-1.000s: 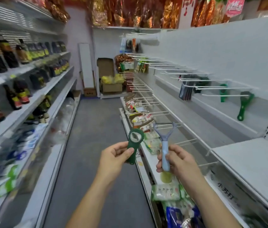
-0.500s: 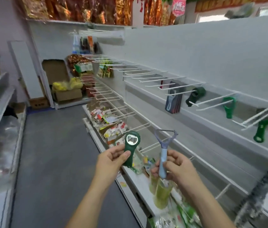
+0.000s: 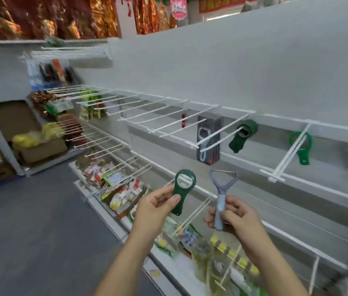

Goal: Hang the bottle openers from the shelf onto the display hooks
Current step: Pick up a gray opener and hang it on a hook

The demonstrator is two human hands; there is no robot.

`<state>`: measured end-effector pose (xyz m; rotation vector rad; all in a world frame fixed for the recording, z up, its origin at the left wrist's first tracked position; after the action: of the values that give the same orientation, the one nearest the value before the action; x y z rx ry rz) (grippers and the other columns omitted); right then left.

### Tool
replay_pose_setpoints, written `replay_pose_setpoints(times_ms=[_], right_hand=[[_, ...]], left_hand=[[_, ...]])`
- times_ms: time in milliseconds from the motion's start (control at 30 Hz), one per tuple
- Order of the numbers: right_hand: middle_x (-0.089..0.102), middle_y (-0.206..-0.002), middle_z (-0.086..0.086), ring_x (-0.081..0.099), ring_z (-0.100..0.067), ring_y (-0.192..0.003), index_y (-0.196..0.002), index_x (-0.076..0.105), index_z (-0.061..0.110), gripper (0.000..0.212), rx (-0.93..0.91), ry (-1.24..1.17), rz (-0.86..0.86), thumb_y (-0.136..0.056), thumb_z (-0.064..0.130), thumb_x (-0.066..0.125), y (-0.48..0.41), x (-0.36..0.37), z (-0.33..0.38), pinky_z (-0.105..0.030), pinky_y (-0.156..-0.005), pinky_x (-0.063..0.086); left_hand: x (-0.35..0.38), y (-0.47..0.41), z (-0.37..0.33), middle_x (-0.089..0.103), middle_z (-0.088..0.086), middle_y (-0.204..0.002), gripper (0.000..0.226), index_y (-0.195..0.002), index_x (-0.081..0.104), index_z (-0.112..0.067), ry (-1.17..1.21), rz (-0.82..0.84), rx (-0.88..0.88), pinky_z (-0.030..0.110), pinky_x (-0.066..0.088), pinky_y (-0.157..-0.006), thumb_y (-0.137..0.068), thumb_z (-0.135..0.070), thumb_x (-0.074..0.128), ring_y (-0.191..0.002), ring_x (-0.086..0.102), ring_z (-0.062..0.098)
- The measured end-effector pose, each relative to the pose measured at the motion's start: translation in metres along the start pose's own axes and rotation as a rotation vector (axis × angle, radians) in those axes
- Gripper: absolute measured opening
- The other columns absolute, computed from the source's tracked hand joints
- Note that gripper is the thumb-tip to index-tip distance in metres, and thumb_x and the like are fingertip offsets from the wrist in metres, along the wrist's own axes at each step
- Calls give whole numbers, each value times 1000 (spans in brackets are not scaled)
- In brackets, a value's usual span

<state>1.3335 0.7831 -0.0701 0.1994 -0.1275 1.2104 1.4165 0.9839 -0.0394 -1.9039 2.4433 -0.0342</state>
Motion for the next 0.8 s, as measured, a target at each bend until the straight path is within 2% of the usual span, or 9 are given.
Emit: replay_pose_setpoints(times_ms=[67, 200, 267, 333, 433, 567, 800], right_hand=[[73, -94, -26, 74, -41, -86, -108, 61, -3, 18, 4, -20, -55, -95, -10, 50, -2, -8, 2, -42, -76, 63], [73, -91, -26, 73, -43, -83, -110, 60, -3, 21, 7, -54, -171, -95, -14, 49, -1, -19, 1, -43, -73, 63], [74, -89, -24, 74, -42, -82, -109, 60, -1, 23, 12, -50, -232, -94, -15, 48, 2, -20, -1, -41, -71, 62], [75, -87, -22, 74, -41, -83, -110, 60, -1, 24, 4, -28, -280, -94, -15, 47, 6, -19, -2, -44, -75, 62], [75, -86, -21, 73, -44, -86, -111, 59, -3, 26, -25, -6, -367, -93, -16, 46, 13, -10, -3, -48, -80, 61], [74, -86, -23, 73, -42, -83, -110, 59, -4, 25, -36, -29, -456, -93, -17, 46, 24, 10, -9, -42, -72, 62], [72, -90, -25, 73, -39, -79, -111, 57, -3, 22, -80, -70, -590, -95, -15, 47, 44, 37, -15, -40, -70, 61]], left_hand=[[12, -15, -3, 79, -6, -100, 32, -114, 73, -19, 6, 61, 12, 22, 58, -83, -89, 0, 70, -96, 74, 9], [29, -40, -5, 79, -3, -105, 33, -114, 73, -21, 10, 176, 40, 29, 55, -92, -86, -4, 74, -104, 72, 14], [33, -49, -7, 79, 0, -101, 32, -110, 73, -22, 28, 205, 46, 26, 56, -88, -84, -4, 76, -100, 73, 15], [36, -56, -9, 79, -1, -96, 30, -105, 73, -21, 60, 250, 58, 19, 56, -79, -82, -1, 76, -93, 74, 12], [36, -61, -11, 79, -6, -90, 29, -97, 73, -23, 87, 356, 75, 16, 56, -74, -79, 0, 77, -86, 74, 7], [30, -64, -13, 79, -3, -90, 30, -97, 75, -22, 106, 500, 106, 16, 56, -75, -76, 1, 79, -85, 74, 9], [20, -71, -34, 79, -8, -95, 28, -100, 75, -26, 189, 590, 171, 19, 57, -80, -81, -6, 76, -92, 74, 8]])
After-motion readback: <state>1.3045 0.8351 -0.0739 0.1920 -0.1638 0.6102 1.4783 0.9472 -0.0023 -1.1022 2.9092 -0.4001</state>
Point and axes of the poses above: each hand's wrist, its own y-axis away from the middle knuckle, its own x-axis out of the palm, z = x × y, the point moved 6 cm from there along -y, towards the middle knuckle
